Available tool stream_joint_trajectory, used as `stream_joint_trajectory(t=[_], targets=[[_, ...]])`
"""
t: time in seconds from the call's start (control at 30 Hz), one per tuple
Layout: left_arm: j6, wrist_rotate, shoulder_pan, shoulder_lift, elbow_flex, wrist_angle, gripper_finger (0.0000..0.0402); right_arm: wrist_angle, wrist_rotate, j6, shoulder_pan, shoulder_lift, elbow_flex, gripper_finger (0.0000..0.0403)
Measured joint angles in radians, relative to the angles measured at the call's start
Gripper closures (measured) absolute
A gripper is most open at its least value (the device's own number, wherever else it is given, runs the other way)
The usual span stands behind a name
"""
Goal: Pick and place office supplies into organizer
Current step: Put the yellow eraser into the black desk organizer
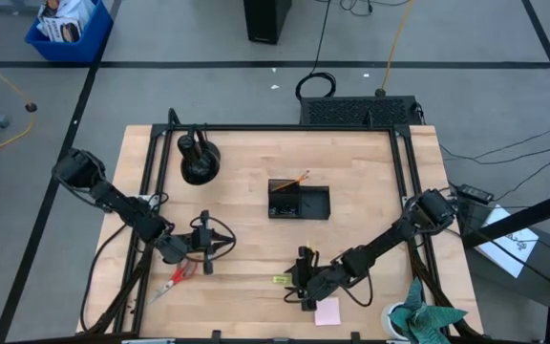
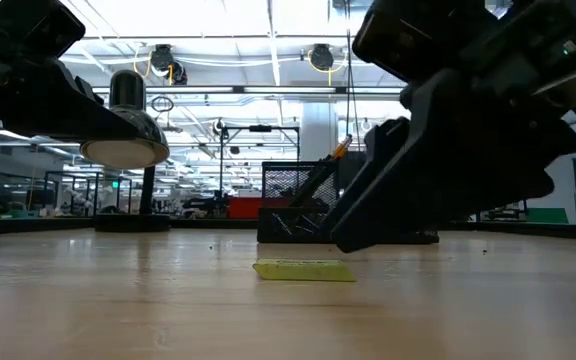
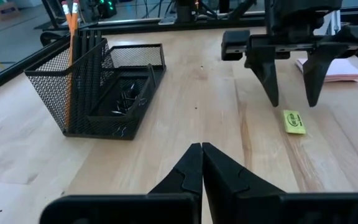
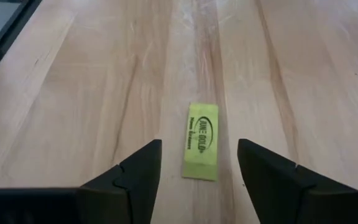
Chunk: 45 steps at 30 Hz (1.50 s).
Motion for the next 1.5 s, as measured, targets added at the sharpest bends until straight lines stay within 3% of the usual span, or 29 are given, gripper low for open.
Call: stream_joint_trajectory(t=[0.57, 0.87, 1.03, 1.3, 1.5], targets=[[0.003, 0.000, 0.000, 0.000, 0.000, 0.002, 0.0385, 0.103, 0.001, 0.009, -0.006, 0.053, -0.031, 0.0195], [0.011, 0.000, 0.001, 0.000, 0.000, -0.002, 0.0385, 0.179, -0.063, 0.010, -0.041, 0.108, -0.027, 0.0200], [0.011, 0.000, 0.001, 0.000, 0.000, -0.012, 0.0385, 0.136, -0.074, 0.015, -0.041, 0.106, -0.027, 0.0241], [0.001, 0.000, 0.001, 0.000, 0.000, -0.012, 0.0385, 0.096, -0.073, 0.017, -0.043, 0.107, -0.028, 0.0368], [0.001, 0.000, 0.001, 0.000, 0.000, -0.012, 0.0385, 0.126, -0.054, -0.021, -0.041, 0.098, -0.029, 0.0380]])
